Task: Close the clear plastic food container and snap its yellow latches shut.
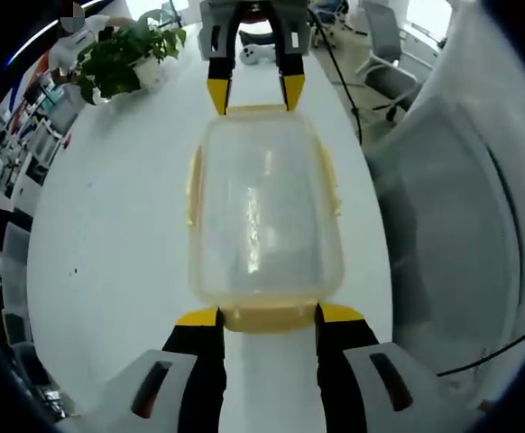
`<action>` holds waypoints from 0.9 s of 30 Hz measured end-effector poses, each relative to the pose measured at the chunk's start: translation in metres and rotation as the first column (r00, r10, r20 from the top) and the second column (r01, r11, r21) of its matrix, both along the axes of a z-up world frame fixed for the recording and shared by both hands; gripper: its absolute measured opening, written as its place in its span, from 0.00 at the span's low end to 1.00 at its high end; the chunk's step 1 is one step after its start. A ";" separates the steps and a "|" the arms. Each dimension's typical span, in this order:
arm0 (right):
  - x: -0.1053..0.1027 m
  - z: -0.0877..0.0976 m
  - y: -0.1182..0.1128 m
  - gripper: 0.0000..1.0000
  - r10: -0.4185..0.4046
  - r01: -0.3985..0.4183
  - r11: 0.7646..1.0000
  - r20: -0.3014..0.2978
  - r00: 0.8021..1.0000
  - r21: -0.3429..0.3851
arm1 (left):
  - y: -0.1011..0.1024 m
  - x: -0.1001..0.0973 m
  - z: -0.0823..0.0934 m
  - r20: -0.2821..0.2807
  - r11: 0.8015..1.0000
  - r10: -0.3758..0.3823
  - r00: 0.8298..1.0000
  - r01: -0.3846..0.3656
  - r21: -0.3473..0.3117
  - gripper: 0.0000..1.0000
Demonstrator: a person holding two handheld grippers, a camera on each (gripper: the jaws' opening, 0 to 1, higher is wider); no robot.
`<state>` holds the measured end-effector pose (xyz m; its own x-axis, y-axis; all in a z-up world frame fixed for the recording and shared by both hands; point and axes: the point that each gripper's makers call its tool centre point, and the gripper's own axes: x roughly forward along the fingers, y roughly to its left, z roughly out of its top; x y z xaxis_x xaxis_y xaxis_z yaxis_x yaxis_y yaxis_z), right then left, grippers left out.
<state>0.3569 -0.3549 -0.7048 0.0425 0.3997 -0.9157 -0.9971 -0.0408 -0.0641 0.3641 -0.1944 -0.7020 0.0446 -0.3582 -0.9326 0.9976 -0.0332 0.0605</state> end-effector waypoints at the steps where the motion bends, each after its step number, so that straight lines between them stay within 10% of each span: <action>1: 0.000 0.000 -0.001 0.37 -0.002 0.002 1.000 0.001 1.000 -0.001 | -0.002 0.000 -0.001 0.003 1.000 -0.002 1.000 0.002 0.000 0.36; 27: 0.003 -0.020 -0.033 0.37 -0.019 0.020 0.999 0.008 1.000 -0.037 | -0.033 0.006 -0.023 0.003 1.000 -0.014 1.000 0.014 0.007 0.36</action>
<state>0.3603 -0.3877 -0.7246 0.0567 0.3648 -0.9294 -0.9972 -0.0239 -0.0703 0.3697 -0.2278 -0.7251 0.0427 -0.3524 -0.9349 0.9969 -0.0474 0.0634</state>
